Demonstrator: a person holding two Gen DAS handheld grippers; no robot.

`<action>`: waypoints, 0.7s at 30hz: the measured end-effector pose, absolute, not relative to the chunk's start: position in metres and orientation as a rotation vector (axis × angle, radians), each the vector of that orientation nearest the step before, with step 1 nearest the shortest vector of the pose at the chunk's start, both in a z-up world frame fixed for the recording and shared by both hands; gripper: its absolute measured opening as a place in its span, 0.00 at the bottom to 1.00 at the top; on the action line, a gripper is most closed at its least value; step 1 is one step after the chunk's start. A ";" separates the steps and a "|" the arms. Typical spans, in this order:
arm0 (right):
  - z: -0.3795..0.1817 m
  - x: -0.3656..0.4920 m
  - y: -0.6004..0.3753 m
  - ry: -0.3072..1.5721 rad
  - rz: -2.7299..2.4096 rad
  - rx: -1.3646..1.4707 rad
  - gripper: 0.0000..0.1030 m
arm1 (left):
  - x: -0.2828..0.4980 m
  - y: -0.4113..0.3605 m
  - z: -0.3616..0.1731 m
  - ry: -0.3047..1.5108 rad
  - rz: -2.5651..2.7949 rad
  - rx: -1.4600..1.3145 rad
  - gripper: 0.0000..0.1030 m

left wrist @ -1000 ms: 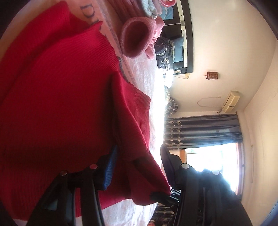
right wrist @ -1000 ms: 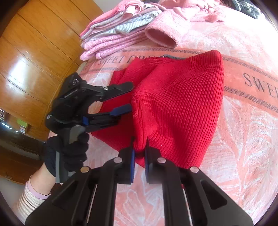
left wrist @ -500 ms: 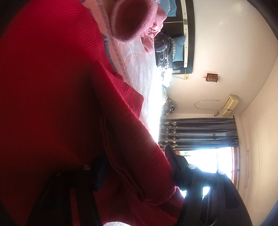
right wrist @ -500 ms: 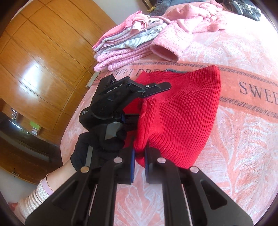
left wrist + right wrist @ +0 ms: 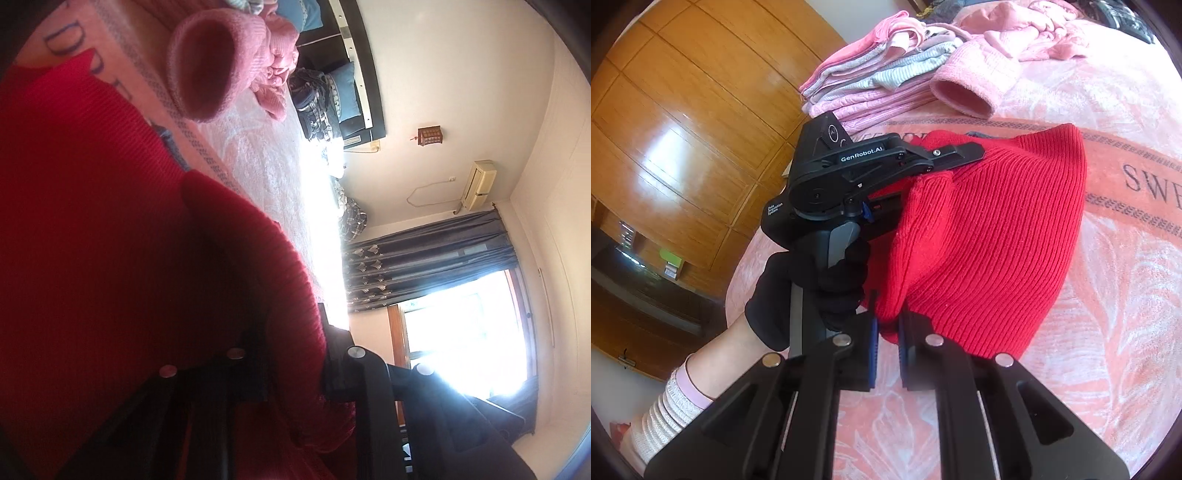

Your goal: Fold small clothes

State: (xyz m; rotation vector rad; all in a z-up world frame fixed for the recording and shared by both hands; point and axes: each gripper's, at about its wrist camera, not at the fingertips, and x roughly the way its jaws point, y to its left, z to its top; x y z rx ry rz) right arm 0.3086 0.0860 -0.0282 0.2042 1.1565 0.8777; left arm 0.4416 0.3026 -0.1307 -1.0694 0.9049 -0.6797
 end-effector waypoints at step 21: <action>-0.085 0.301 0.264 1.282 0.965 0.085 0.07 | 0.410 0.456 -0.144 0.878 -0.516 -0.824 0.18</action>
